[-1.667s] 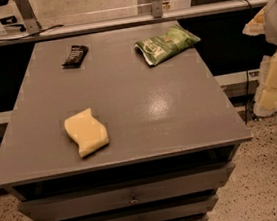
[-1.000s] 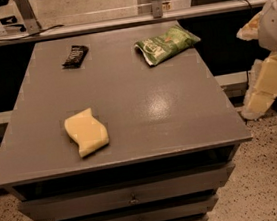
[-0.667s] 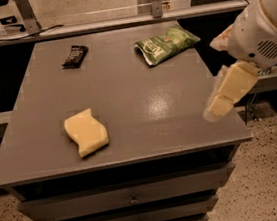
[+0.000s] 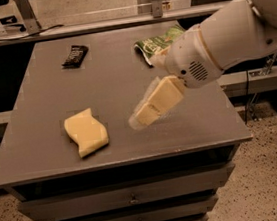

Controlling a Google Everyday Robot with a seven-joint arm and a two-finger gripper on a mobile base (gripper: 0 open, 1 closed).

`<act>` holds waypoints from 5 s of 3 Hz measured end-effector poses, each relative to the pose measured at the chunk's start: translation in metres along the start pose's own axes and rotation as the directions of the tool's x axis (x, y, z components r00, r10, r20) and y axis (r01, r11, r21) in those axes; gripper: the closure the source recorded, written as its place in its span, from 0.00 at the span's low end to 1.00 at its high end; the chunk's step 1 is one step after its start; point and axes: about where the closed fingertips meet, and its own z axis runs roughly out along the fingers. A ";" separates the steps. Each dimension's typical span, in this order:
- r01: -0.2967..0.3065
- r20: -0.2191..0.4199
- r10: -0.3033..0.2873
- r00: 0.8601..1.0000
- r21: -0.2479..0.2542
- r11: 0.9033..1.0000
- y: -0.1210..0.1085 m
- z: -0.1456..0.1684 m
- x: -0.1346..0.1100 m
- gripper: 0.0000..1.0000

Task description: Move sponge near rxbar chocolate

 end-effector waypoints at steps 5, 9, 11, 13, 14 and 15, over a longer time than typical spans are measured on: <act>0.053 0.186 -0.035 0.982 -0.095 0.994 0.038 0.075 -0.022 0.00; 0.038 0.299 -0.026 0.954 -0.034 0.999 0.042 0.147 0.013 0.00; 0.007 0.355 0.003 0.935 -0.027 1.000 0.038 0.164 0.018 0.41; 0.000 0.375 -0.003 0.927 0.006 1.000 0.033 0.156 0.018 0.88; 0.009 0.379 -0.019 0.925 0.028 1.000 0.028 0.147 0.013 1.00; 0.035 0.374 -0.055 0.926 0.060 0.998 0.017 0.132 0.000 1.00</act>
Offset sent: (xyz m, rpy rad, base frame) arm -0.0054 0.0195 0.0129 0.0650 0.0094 0.0144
